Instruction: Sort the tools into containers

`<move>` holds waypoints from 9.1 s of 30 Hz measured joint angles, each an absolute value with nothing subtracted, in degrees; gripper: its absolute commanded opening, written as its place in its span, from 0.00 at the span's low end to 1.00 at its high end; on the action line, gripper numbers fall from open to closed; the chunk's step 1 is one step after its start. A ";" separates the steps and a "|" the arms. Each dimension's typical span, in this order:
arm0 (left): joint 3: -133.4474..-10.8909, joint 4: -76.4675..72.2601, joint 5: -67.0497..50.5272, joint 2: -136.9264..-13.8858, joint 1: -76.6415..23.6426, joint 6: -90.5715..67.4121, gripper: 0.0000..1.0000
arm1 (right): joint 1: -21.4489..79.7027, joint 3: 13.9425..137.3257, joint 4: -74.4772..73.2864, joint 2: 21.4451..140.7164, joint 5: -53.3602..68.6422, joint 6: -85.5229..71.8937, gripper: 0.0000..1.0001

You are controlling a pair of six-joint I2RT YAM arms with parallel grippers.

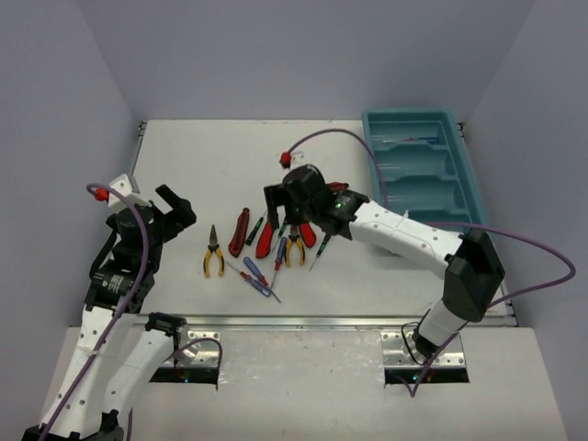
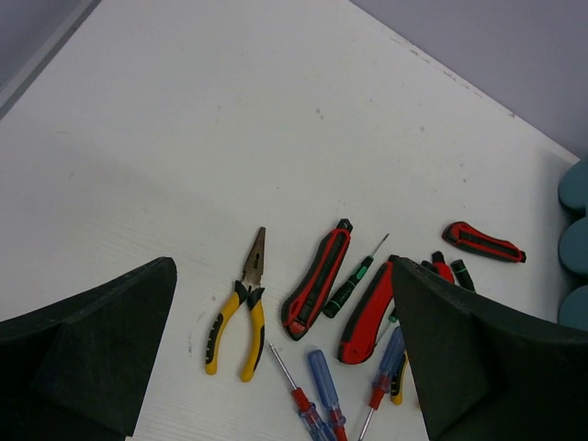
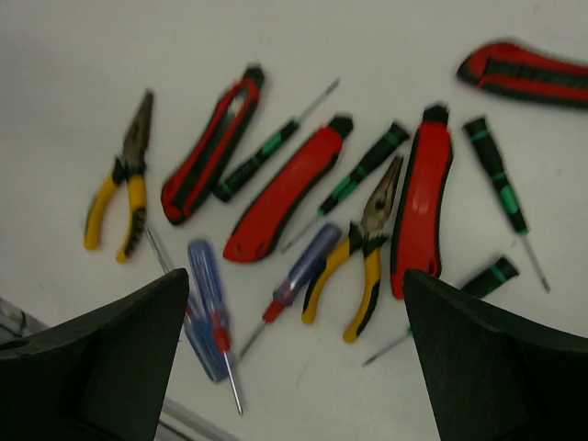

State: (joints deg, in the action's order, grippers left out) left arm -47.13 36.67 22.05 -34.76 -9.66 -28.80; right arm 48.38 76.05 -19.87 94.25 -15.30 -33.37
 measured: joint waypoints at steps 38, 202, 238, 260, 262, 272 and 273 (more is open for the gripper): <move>-47.13 36.71 22.90 -33.10 -8.62 -29.17 1.00 | 70.98 89.32 -28.93 123.44 -15.26 -24.31 0.39; -46.87 36.17 18.15 -32.52 -7.11 -27.90 1.00 | 63.00 73.67 -25.77 116.08 -27.89 -59.90 0.23; -46.85 36.01 17.78 -33.07 -7.11 -27.90 1.00 | 47.75 73.84 -22.69 93.87 -31.35 -48.65 0.00; -46.81 35.81 17.45 -35.21 -7.14 -27.75 1.00 | -2.55 115.83 -17.74 136.16 -21.56 -68.82 0.00; -46.81 35.82 17.22 -35.72 -7.14 -27.56 1.00 | -3.83 115.99 -16.16 138.51 -21.15 -70.30 0.05; -46.81 35.82 16.22 -37.52 -7.56 -27.24 1.00 | -4.44 121.41 -9.81 141.00 -17.16 -69.37 0.73; -46.81 35.83 16.20 -37.51 -7.57 -27.22 1.00 | -4.36 121.66 -9.04 140.96 -16.25 -68.75 0.73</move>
State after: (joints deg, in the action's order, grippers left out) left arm -46.81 35.83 16.20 -37.51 -7.57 -27.22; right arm -4.36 121.66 -9.04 140.96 -16.25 -68.75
